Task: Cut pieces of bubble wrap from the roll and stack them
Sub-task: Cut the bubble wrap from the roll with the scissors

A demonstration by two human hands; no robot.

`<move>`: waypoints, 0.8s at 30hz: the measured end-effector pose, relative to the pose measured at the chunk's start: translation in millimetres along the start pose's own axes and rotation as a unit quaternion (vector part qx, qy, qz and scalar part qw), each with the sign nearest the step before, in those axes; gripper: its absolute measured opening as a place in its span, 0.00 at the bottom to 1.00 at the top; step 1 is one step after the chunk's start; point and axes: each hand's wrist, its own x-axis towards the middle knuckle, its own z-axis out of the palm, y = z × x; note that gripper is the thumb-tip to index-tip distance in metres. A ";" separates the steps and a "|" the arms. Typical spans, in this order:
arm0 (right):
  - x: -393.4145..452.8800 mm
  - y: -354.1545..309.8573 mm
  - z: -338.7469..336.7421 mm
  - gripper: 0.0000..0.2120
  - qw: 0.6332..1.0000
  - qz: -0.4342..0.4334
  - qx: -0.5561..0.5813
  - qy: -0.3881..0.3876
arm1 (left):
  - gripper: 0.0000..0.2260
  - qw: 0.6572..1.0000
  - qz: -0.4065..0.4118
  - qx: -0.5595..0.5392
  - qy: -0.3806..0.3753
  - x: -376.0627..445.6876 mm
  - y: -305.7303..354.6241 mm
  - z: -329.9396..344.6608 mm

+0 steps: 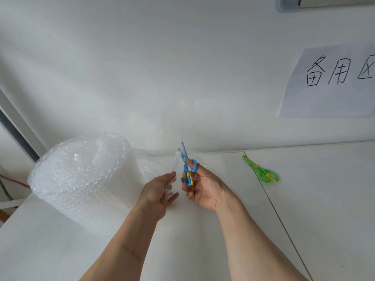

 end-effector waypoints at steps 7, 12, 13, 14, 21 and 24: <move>3.5 0.9 -2.4 0.20 1.000 -0.009 0.016 0.004 | 0.08 1.000 -0.004 0.001 0.005 -0.1 0.6 -1.9; -0.6 -1.7 -1.1 0.18 1.000 0.001 -0.008 -0.015 | 0.09 1.000 -0.006 0.002 0.003 -1.4 1.3 -1.7; -0.4 -2.6 -0.5 0.18 1.000 0.002 -0.009 -0.015 | 0.08 1.000 -0.006 0.002 0.003 -1.9 1.5 -1.4; 0.6 -3.1 -0.2 0.19 1.000 0.001 -0.009 -0.014 | 0.08 1.000 -0.006 0.002 0.003 -2.2 1.8 -1.3; 3.5 -2.1 -2.2 0.17 1.000 -0.015 -0.004 -0.011 | 0.06 1.000 -0.010 0.005 0.009 -3.7 3.2 -1.5; 4.1 -1.5 -3.6 0.18 1.000 -0.011 -0.015 -0.017 | 0.06 1.000 -0.013 0.006 0.010 -3.7 3.5 -1.6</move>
